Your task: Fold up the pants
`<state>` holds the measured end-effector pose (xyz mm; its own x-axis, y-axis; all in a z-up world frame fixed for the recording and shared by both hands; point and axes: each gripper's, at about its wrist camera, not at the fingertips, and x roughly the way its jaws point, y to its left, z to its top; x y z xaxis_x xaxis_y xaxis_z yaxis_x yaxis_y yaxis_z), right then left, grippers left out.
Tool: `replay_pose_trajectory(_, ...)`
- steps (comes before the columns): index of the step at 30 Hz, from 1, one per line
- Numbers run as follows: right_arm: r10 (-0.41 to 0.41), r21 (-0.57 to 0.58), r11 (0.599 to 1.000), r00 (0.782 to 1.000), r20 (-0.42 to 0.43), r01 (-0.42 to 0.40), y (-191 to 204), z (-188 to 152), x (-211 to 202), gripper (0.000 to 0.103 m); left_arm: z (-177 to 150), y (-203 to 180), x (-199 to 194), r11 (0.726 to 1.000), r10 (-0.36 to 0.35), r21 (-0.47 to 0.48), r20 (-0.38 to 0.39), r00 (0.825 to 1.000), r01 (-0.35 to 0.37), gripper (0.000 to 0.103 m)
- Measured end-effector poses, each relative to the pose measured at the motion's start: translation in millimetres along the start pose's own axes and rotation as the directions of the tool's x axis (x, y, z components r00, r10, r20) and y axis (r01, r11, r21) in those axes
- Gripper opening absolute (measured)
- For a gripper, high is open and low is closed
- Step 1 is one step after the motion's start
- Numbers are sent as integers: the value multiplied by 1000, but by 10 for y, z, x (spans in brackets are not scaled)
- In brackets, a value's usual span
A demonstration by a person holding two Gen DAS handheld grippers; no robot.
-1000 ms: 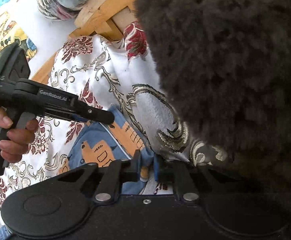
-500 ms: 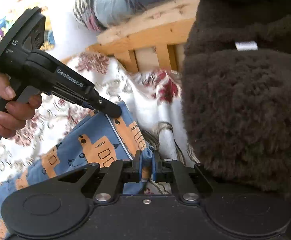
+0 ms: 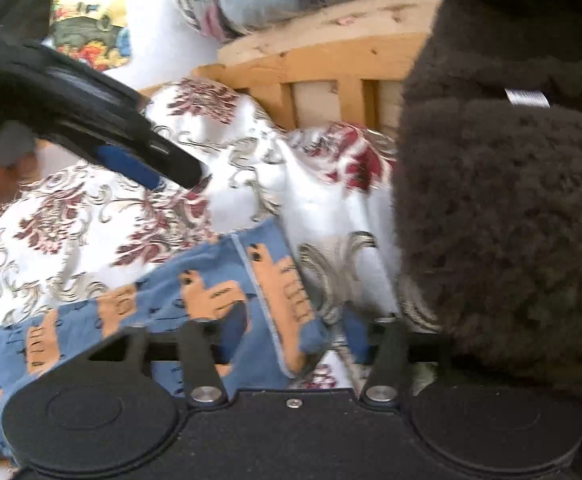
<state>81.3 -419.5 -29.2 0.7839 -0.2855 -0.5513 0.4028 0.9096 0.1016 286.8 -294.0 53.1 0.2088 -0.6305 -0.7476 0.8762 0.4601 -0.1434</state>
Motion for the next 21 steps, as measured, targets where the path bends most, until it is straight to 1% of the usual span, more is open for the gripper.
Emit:
replay_pose_trajectory(1, 4, -15, 1000, 1000, 4, -4, 35, -12, -27, 73, -163, -5, -179, 1000, 24, -21, 12, 1000, -24, 84)
replay_pose_trajectory(3, 4, -51, 999, 1000, 14, -4, 147, -27, -69, 78, -500, 42, -482, 993, 72, -92, 35, 997, -68, 87)
replay_pose_trajectory(5, 8, -95, 995, 999, 49, -4, 242, -57, -162, 83, -985, 103, -769, 980, 103, -175, 47, 994, -93, 87)
replay_pose_trajectory(7, 52, -147, 989, 993, 111, -35, 358, -91, -268, 84, -1517, 182, -977, 956, 145, -264, 46, 988, -128, 86)
replay_pose_trajectory(8, 101, -170, 982, 987, 128, -78, 411, -97, -294, 84, -1800, 217, -1069, 937, 168, -317, 39, 985, -147, 85)
replay_pose_trajectory(9, 161, -196, 972, 978, 133, -133, 474, -113, -311, 84, -2088, 279, -1169, 909, 188, -384, 35, 982, -160, 83)
replay_pose_trajectory(11, 243, -243, 947, 964, 108, -212, 594, -142, -294, 82, -2613, 405, -1324, 834, 224, -521, 19, 974, -182, 79)
replay_pose_trajectory(12, 276, -259, 933, 959, 71, -250, 646, -165, -263, 80, -2842, 467, -1396, 790, 242, -582, 12, 970, -190, 77)
replay_pose_trajectory(13, 290, -258, 927, 956, 28, -274, 677, -187, -223, 79, -3038, 515, -1469, 754, 254, -629, 14, 967, -189, 72)
replay_pose_trajectory(14, 296, -242, 926, 955, -17, -291, 690, -213, -172, 79, -3212, 554, -1558, 732, 258, -659, 33, 966, -173, 67)
replay_pose_trajectory(15, 302, -218, 925, 950, -73, -311, 684, -245, -109, 79, -3351, 575, -1657, 726, 255, -669, 45, 966, -161, 61)
replay_pose_trajectory(16, 291, -198, 930, 949, -121, -311, 675, -264, -36, 79, -3442, 601, -1724, 721, 252, -675, 47, 967, -155, 61)
replay_pose_trajectory(18, 231, -189, 944, 951, -204, -270, 660, -318, 117, 79, -3598, 651, -1839, 715, 241, -685, 58, 969, -136, 59)
replay_pose_trajectory(19, 217, -205, 944, 955, -203, -258, 657, -331, 134, 79, -3664, 678, -1879, 713, 231, -690, 67, 971, -122, 57)
replay_pose_trajectory(21, 174, -262, 938, 964, -202, -225, 713, -335, 129, 79, -3779, 716, -1929, 707, 218, -700, 84, 972, -98, 55)
